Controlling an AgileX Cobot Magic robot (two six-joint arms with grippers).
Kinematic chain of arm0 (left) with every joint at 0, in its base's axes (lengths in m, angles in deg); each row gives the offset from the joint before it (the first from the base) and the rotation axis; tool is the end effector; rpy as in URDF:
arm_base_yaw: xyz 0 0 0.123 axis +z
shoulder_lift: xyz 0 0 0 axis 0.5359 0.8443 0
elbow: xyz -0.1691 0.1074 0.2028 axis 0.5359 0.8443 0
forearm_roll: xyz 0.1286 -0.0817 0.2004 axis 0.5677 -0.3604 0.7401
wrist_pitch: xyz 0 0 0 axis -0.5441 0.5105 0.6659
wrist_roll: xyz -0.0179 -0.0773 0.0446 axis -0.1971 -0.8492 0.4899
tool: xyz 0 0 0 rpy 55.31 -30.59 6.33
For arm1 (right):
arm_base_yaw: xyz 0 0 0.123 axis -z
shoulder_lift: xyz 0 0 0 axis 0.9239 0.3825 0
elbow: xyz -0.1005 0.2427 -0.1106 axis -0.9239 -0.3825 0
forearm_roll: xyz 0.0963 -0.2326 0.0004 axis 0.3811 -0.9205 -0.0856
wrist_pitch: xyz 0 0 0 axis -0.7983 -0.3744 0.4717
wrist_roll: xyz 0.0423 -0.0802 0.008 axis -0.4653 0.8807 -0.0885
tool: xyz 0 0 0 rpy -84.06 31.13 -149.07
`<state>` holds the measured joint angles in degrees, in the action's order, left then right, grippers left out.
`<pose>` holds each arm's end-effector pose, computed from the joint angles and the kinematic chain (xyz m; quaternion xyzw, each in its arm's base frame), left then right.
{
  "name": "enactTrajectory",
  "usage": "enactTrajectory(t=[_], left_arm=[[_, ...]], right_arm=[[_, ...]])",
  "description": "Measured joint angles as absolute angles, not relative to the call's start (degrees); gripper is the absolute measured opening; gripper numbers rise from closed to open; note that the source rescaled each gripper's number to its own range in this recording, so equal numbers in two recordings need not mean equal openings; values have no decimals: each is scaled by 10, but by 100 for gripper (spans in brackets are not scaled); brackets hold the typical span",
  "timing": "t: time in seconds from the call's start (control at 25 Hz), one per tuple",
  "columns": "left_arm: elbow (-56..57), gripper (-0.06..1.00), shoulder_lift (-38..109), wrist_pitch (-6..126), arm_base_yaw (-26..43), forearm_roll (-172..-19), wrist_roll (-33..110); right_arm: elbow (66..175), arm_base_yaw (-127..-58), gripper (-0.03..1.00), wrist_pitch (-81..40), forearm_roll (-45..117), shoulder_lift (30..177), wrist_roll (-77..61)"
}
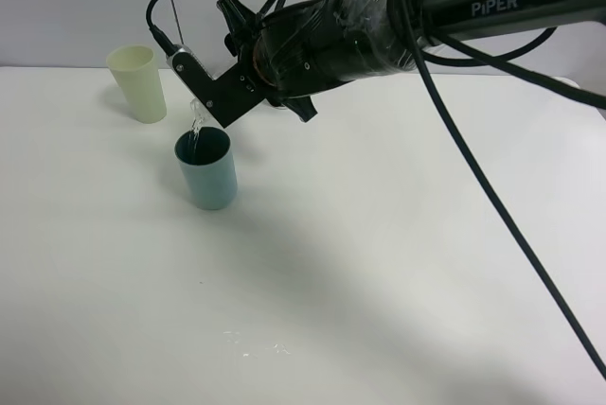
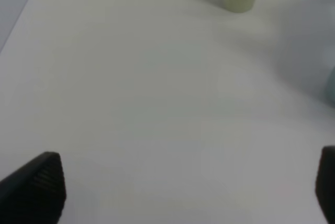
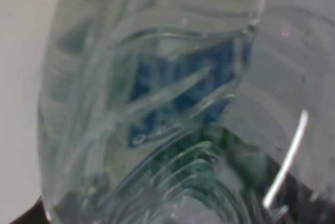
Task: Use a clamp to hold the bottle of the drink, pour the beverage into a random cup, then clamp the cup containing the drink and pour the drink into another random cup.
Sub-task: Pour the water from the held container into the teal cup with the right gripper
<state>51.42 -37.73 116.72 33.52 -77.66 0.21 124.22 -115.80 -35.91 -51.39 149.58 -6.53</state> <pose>-0.0059 0.0058 0.2790 -0.0415 0.8487 0.0232 0.5267 0.3381 0.3232 0.1963 -0.8151 0.3116 -0.3712 0.3174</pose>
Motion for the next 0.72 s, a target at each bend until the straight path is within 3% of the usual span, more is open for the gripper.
enactTrajectory(t=[0.72], left_arm=[[514, 89, -377, 1167, 335, -777, 2]], right_arm=[[1242, -1158, 0, -363, -524, 1496, -58]])
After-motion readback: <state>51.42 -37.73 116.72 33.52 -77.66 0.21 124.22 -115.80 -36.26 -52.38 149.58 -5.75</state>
